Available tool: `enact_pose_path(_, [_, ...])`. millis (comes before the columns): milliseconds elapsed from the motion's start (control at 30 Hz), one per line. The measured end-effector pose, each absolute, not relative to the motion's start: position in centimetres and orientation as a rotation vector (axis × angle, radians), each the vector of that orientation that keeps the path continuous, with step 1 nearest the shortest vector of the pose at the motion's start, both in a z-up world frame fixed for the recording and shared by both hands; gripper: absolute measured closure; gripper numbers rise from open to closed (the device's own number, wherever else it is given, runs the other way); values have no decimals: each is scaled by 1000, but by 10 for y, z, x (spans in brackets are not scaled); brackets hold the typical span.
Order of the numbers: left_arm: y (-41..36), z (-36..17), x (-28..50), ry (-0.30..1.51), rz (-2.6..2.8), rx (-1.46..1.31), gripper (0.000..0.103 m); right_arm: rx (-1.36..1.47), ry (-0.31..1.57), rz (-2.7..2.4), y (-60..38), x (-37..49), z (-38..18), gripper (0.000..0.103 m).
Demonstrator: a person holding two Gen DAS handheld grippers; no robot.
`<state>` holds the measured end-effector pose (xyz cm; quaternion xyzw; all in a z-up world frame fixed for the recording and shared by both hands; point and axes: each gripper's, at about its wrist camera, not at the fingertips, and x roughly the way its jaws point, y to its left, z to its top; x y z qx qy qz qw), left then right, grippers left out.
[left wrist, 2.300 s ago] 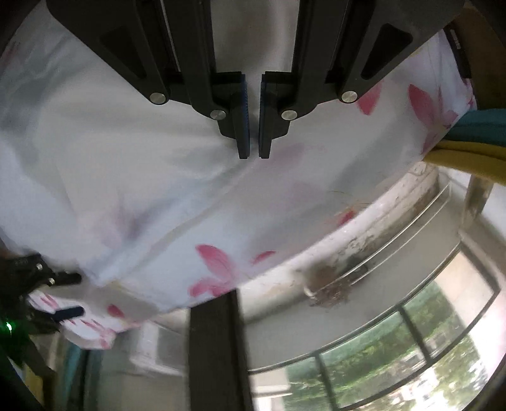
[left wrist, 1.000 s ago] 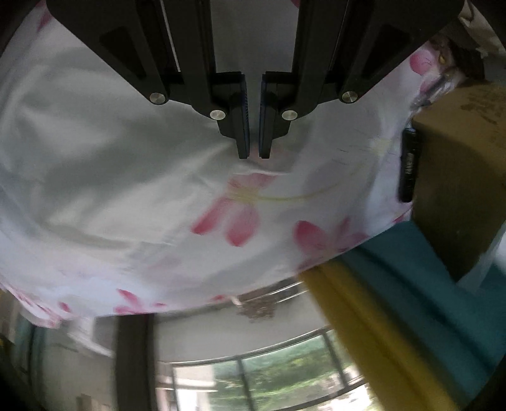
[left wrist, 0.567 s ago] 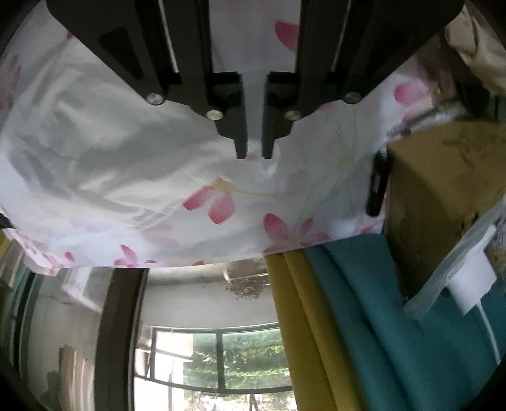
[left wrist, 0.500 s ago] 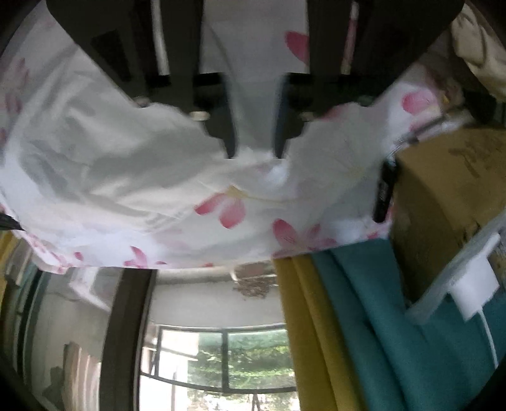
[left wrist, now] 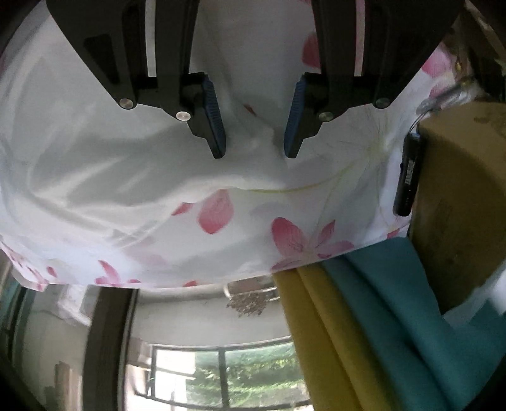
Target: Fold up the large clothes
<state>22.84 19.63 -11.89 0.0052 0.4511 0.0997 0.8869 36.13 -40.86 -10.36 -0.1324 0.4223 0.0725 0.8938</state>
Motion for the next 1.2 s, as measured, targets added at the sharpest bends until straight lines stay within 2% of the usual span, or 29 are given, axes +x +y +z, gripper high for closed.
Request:
enact_pose_path(67, [206,-119,229,921,193,-51,66,-259,856,99,-420,362,-100,102])
enact_pose_path(100, [207,-119,228,914,177,-60,98,-225,855,89,-429,362,-97,102])
enact_pose_path(133, [207,-118,227,915,169,-59,100,-182,858,85,-437,362,-96,102])
enact_pose_path(267, [205,-115,214,908,192,-40,101,-95,847,124,-451,357,-86,102])
enact_pose_path(467, [206,-111,187,895,151,-144,100,-116,872,234,-429,344,-84,101])
enact_pose_path(533, [200,-108,180,904,166,-114,96,-124,888,288,-420,341,-87,100])
enact_pose_path(600, [194,-98,169,886,162,-122,93,-158,893,312,-413,342,-91,93])
enact_pose_path(633, [192,-94,163,873,154,-139,89,-180,892,304,-411,343,-91,91])
enact_pose_path(667, [189,-90,157,860,138,-163,84,-220,885,288,-408,344,-90,84])
enact_pose_path(700, [185,-86,152,851,118,-180,73,-251,879,272,-406,345,-89,76])
enact_pose_path(733, [180,-85,145,844,107,-193,66,-279,876,260,-406,346,-89,71])
enact_pose_path(800, [169,-87,136,854,91,-198,66,-320,893,275,-404,349,-93,54])
enact_pose_path(1033, [161,-107,130,910,145,-230,66,-513,871,395,-384,350,-101,44])
enact_pose_path(1067, [161,-110,130,921,152,-235,66,-509,866,404,-385,356,-102,41])
enact_pose_path(1200, [153,-118,133,963,169,-190,66,-423,854,458,-391,369,-103,42])
